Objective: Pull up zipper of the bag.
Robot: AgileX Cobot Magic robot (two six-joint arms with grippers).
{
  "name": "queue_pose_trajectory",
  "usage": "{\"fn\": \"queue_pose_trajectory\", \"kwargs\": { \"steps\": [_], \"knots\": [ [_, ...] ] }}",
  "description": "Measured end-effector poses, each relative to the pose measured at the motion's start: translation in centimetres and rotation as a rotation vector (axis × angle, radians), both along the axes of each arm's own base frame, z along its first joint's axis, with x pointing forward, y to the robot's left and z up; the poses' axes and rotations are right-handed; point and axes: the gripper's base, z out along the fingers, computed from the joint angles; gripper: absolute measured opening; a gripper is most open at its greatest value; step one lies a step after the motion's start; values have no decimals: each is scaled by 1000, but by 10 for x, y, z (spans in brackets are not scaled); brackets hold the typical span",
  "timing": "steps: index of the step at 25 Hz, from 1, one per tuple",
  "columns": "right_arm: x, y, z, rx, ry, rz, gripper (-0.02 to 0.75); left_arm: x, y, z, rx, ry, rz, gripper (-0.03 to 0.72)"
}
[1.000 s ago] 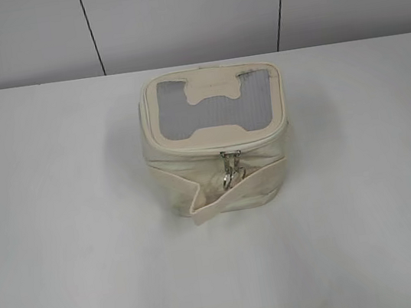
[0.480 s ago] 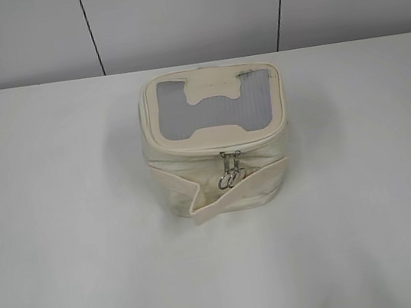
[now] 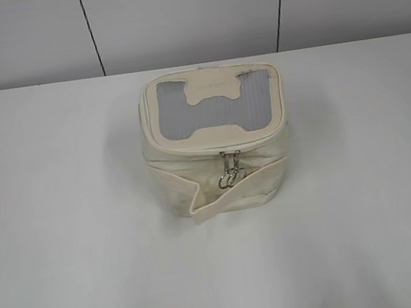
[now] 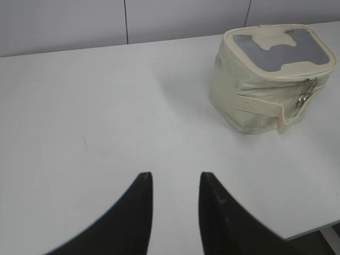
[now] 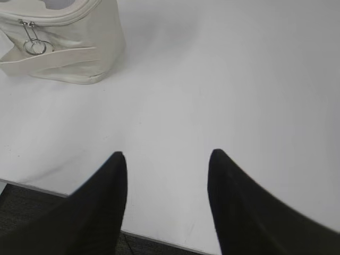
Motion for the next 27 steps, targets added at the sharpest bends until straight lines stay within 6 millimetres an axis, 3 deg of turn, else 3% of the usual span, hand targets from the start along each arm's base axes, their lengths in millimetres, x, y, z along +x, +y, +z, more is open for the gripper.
{"fn": "queue_pose_trajectory", "kwargs": {
  "steps": [10, 27],
  "knots": [
    [0, 1, 0, 1, 0, -252, 380, -1, -3, 0, 0, -4, 287, 235],
    [0, 1, 0, 1, -2, -262, 379, -1, -3, 0, -1, -5, 297, 235]
  ]
}}
